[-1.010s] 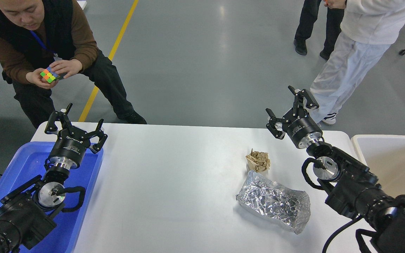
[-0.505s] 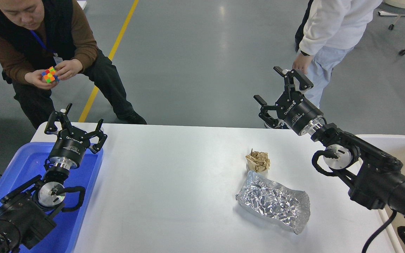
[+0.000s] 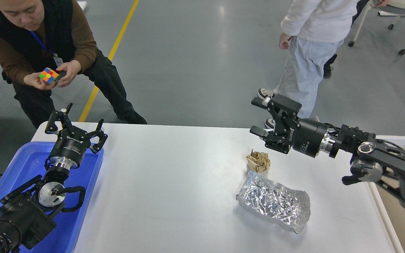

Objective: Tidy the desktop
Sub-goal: 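Lower the open right gripper beside the silver foil bag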

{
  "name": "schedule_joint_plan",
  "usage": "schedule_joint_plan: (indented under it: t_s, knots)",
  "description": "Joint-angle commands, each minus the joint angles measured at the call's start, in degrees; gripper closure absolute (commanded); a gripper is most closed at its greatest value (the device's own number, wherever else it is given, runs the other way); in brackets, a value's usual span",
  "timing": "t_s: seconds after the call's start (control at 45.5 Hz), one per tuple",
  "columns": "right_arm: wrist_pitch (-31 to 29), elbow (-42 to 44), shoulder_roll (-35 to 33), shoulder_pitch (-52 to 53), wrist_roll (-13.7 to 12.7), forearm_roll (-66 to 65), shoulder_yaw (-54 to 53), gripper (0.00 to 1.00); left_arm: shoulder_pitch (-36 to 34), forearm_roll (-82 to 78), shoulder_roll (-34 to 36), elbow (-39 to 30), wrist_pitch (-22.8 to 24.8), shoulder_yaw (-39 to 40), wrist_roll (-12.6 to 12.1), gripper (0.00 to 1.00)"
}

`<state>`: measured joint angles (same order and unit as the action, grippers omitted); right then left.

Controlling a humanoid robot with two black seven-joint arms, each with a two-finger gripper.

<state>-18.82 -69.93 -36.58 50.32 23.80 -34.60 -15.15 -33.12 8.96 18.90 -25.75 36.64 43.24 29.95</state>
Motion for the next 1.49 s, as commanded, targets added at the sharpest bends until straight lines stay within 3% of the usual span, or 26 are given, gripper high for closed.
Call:
schedule_joint_plan:
  t_s: [0.0,0.351,0.834,1.186,1.471]
  knots:
    - [0.44,-5.92,-7.62,2.93,0.19,-21.79,9.77,0.0,-0.01,0.0,0.0,0.0,0.01,0.0,-0.07,0.0]
    - [6.42,-4.69,-11.23,8.39,0.37,-45.11,27.63,0.0,-0.01,0.0,0.0,0.0,0.01,0.0,-0.07,0.0]
    - [9.85,6.03,-8.51,7.77,-1.65,-44.42,32.47,0.0,-0.01,0.0,0.0,0.0,0.01,0.0,-0.07,0.0]
    - [10.11,6.74,-5.26,5.84,-3.67,-41.43,32.47,0.0,-0.01,0.0,0.0,0.0,-0.08,0.0,-0.07,0.0]
    - [12.48,9.63,-2.36,4.0,-3.68,-39.76,32.47,0.0,-0.01,0.0,0.0,0.0,-0.08,0.0,-0.07,0.0]
